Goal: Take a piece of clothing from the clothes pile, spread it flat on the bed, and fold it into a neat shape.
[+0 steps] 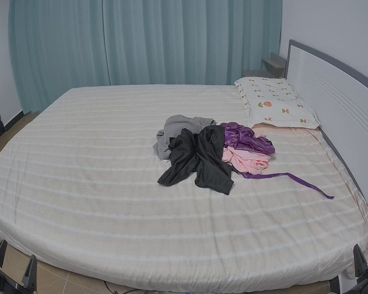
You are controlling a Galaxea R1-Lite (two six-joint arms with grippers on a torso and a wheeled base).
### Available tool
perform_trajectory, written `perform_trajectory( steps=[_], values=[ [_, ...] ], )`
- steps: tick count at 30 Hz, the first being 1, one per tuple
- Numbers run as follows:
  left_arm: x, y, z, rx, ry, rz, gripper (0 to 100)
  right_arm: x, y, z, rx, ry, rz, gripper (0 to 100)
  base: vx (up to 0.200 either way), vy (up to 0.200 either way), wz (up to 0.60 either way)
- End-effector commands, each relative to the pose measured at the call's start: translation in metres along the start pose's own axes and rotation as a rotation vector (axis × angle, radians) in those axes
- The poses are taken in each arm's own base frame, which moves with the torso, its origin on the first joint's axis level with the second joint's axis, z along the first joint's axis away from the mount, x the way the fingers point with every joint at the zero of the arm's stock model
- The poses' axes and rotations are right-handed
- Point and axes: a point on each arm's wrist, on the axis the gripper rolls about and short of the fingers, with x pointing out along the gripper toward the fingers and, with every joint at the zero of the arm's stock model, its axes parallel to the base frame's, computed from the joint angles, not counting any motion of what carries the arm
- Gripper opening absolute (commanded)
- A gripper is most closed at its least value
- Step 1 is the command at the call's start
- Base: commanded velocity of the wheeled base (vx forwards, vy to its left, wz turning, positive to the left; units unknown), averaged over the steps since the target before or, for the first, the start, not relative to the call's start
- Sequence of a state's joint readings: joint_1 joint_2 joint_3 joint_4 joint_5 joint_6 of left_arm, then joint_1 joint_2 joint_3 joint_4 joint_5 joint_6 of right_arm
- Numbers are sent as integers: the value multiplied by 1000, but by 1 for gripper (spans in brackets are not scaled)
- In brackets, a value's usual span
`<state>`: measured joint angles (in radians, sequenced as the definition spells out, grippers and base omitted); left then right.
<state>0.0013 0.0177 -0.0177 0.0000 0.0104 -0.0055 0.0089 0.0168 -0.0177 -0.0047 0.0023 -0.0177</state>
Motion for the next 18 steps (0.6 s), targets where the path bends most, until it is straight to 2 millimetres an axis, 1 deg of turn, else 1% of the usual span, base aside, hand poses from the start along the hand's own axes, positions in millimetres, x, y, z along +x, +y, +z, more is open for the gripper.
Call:
perform_trajectory(
  steps=[1, 2, 3, 5, 6, 7, 10, 11, 13, 14, 15, 16, 17, 18],
  values=[
    [0, 0, -5, -1, 5, 1, 100, -4, 0, 20, 12, -65, 5, 100, 0, 0, 0],
    [0, 0, -5, -1, 5, 1, 100, -5, -1, 36, 11, -74, 6, 100, 0, 0, 0],
    [0, 0, -5, -1, 5, 1, 100, -1, -1, 37, 11, -24, 18, 100, 0, 0, 0],
    [0, 0, -5, -1, 5, 1, 100, 9, 0, 29, 20, 97, 63, 100, 0, 0, 0],
    [0, 0, -5, 1, 5, 1, 100, 12, 0, 28, 23, 123, 86, 100, 0, 0, 0],
    [0, 0, -5, -1, 5, 1, 100, 16, 0, 32, 40, 141, 105, 100, 0, 0, 0],
    [0, 0, -5, -1, 3, 1, 100, 31, 1, 54, 79, 149, 143, 100, 0, 0, 0],
    [0, 0, -5, -1, 3, 1, 100, 40, 2, 63, 80, 169, 150, 100, 0, 0, 0],
    [0, 0, -5, -1, 3, 1, 100, 53, 3, 71, 87, 211, 157, 100, 0, 0, 0],
    [0, 0, -5, -1, 3, 1, 100, 53, 3, 71, 87, 211, 157, 100, 0, 0, 0],
    [0, 0, -5, -1, 5, 1, 100, 73, 6, 75, 118, 295, 180, 100, 0, 0, 0],
    [0, 0, -5, -1, 5, 1, 100, 73, 6, 75, 118, 295, 180, 100, 0, 0, 0],
    [0, 0, -5, -1, 5, 1, 100, 87, 9, 75, 145, 350, 203, 100, 0, 0, 0],
    [0, 0, -5, -1, 5, 1, 100, 89, 10, 74, 149, 360, 206, 100, 0, 0, 0]
  ],
)
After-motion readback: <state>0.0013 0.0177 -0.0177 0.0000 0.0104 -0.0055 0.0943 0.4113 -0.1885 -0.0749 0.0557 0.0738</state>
